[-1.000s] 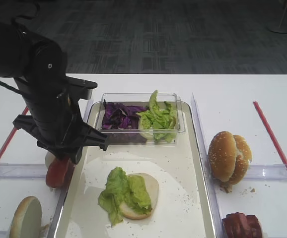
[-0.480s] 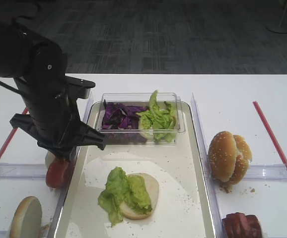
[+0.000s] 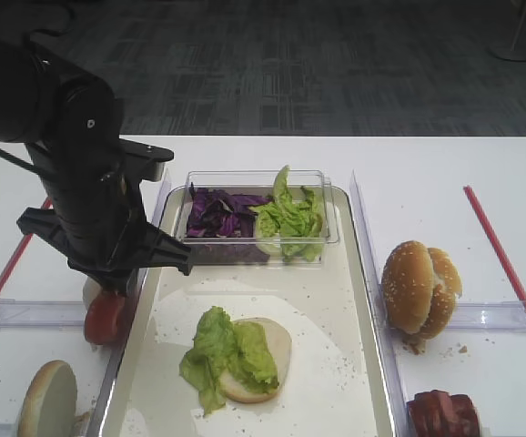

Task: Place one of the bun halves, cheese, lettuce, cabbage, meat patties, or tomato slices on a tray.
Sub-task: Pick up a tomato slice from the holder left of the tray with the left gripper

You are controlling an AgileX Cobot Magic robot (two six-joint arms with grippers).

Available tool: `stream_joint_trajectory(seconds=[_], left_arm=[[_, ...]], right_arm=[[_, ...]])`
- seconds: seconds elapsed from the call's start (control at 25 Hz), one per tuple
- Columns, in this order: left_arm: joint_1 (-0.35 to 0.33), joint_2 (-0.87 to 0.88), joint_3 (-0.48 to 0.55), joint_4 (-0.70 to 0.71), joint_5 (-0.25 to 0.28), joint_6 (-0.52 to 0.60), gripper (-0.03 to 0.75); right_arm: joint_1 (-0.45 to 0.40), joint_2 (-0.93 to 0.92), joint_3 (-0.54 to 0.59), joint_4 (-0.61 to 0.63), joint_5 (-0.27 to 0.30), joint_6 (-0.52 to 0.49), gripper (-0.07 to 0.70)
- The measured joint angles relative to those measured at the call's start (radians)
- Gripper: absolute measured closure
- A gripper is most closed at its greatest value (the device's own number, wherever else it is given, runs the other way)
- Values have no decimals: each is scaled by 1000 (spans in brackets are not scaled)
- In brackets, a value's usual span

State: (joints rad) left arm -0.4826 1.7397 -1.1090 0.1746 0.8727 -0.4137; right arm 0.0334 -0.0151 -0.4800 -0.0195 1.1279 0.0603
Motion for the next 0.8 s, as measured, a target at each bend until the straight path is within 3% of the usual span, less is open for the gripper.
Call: stream_joint_trajectory(seconds=[0.8], left_arm=[[0, 0, 0, 0, 2, -2, 659]], right_arm=[[0, 0, 0, 0, 0, 0, -48]])
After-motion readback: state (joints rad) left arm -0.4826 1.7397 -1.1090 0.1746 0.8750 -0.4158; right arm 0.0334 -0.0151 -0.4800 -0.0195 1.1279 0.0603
